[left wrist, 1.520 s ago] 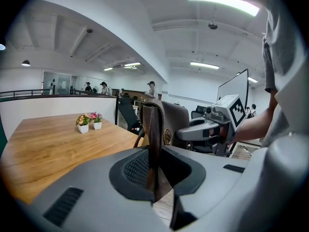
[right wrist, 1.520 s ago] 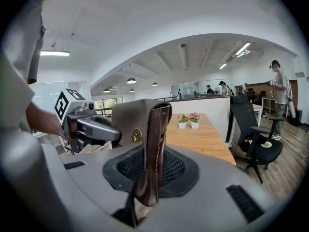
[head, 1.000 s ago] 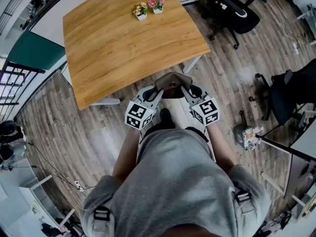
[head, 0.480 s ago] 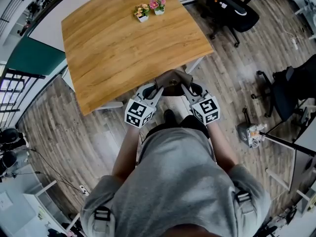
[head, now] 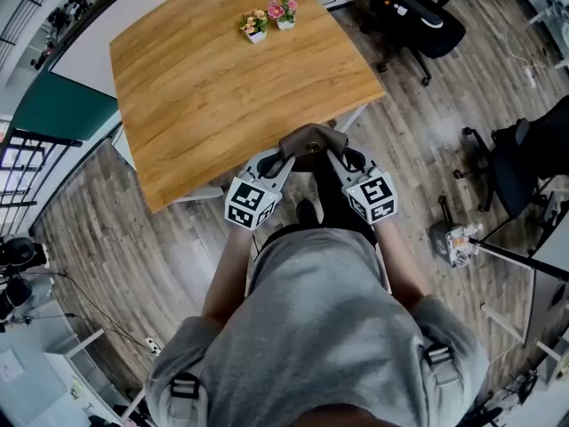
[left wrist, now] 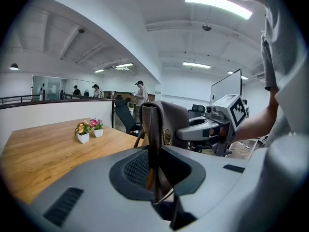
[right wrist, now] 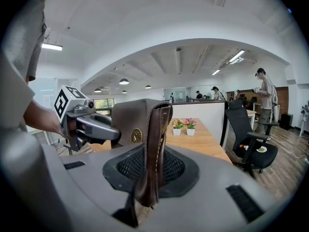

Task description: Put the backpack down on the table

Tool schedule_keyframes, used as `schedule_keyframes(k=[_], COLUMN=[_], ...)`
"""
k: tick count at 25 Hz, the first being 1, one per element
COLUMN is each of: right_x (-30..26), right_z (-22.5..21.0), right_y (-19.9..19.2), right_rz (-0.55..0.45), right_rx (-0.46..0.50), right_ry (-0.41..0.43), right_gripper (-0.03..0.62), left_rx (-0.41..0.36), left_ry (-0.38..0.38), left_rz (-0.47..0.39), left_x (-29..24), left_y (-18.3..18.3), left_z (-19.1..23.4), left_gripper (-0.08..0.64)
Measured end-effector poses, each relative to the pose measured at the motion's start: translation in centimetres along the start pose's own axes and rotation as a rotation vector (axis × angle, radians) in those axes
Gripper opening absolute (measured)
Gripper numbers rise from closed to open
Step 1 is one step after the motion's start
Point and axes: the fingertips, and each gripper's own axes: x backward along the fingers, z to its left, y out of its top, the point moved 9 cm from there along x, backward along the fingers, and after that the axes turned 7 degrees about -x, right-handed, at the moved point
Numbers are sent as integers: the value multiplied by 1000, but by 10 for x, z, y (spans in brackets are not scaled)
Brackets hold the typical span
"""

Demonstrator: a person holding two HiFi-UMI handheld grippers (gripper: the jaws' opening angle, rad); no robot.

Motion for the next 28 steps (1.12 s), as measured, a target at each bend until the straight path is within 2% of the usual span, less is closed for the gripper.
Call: schedule_keyframes(k=[10, 28], right_x=[-33, -102], right_z=[-21, -106], right_y=[15, 51], right_rz=[-3, 38], right_rx=[13, 22], right_ry=[23, 42], right_gripper=[72, 72], left_rx=[3, 10], left_ry=[30, 24], left_rz=[6, 63], left_x=[-16, -98], left_y=[9, 35], left_z=[31, 102], left_gripper=[66, 66])
